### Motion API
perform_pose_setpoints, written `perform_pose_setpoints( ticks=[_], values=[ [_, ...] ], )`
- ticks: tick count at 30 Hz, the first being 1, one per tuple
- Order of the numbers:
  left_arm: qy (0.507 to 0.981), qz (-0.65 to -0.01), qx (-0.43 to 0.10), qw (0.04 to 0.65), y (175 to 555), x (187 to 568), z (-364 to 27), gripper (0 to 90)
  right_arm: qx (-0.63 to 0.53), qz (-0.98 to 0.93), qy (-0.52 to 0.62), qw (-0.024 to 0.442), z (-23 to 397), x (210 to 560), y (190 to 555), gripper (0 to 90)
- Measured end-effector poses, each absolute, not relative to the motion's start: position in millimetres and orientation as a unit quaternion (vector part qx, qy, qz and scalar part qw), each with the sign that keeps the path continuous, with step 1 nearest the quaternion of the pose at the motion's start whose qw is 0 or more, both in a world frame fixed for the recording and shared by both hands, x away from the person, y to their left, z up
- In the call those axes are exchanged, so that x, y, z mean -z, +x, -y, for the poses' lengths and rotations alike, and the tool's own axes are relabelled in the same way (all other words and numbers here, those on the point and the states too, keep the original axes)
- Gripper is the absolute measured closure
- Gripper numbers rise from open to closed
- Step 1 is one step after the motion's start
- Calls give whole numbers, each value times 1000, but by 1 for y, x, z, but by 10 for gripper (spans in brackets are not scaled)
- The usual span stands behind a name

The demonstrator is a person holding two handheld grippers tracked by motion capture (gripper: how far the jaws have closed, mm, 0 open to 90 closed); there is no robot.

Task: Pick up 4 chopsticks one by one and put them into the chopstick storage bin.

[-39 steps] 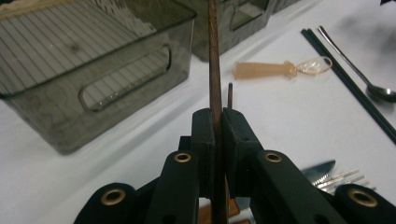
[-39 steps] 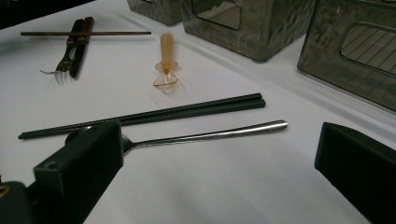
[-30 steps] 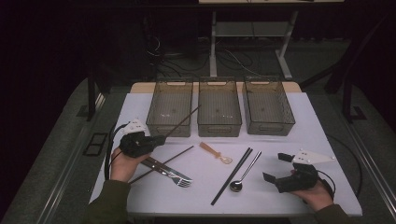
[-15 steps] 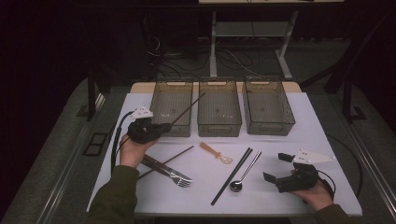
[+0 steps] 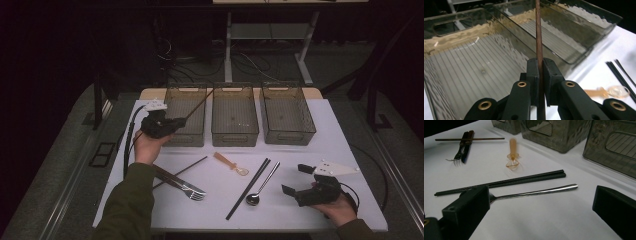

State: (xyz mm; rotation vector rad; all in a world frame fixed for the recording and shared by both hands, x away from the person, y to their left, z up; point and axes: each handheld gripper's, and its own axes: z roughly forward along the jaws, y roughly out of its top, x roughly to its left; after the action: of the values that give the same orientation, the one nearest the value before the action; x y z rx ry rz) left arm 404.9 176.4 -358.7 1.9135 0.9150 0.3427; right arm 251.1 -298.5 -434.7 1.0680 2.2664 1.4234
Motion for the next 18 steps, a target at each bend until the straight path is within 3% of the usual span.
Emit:
perform_pose_setpoints(
  ticks=[18],
  values=[
    [770, -425, -174, 443, 451, 364, -169, 834, -493, -776, 371, 128, 300, 434, 251, 12]
  ],
)
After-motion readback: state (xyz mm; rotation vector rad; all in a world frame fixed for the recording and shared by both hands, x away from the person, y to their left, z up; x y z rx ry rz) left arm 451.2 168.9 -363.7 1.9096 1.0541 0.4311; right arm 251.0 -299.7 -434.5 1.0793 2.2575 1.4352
